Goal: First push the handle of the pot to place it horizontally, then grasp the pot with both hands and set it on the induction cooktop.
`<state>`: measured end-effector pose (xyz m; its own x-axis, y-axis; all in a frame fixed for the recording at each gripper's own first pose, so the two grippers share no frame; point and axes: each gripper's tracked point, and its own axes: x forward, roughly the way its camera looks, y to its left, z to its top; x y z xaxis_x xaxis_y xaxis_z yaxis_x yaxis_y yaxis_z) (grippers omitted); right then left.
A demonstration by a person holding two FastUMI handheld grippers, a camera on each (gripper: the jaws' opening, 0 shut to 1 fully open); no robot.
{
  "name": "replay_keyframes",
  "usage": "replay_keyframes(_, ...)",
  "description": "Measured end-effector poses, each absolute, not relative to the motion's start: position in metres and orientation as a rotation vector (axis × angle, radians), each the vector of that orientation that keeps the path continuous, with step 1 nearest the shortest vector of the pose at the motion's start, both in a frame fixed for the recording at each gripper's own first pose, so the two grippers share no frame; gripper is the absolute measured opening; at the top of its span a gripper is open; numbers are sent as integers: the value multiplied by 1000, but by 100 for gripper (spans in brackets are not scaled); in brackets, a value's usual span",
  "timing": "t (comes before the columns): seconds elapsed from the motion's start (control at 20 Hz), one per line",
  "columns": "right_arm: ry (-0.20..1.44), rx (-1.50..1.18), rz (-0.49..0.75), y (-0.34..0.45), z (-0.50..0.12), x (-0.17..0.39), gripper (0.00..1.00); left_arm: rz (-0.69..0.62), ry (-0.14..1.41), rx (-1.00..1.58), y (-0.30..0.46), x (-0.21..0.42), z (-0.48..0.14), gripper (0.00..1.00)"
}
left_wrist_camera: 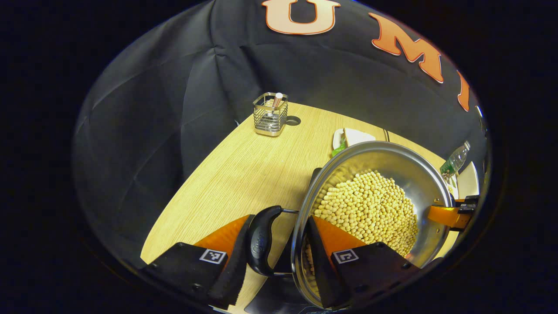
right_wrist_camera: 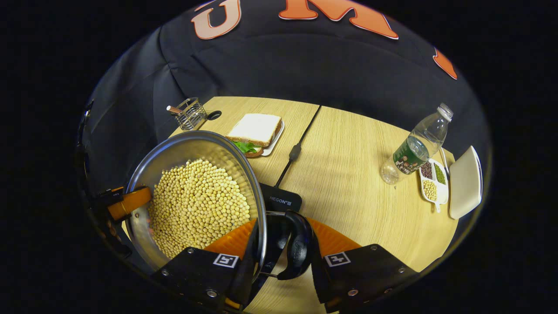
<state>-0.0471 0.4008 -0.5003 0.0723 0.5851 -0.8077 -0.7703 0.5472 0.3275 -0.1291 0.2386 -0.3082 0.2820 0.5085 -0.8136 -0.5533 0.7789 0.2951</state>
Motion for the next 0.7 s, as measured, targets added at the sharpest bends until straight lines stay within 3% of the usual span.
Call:
replay_keyframes(0.15,1022,-198,1032,400,-490,-32,62,722,1021,-36,241,-116,-299,81)
replay_keyframes(0.35,904,-126,1060,387,-452,-10,82,725,927,21,230,-112,-264,88)
replay_keyframes(0.4,867,-105,1056,380,-443,-1,80,721,891,47,229,-103,-245,91)
replay_keyframes(0.45,824,-85,1043,370,-434,12,84,732,837,85,228,-98,-228,90)
replay_keyframes(0.7,655,-67,944,299,-388,68,87,702,621,166,189,-65,-148,91)
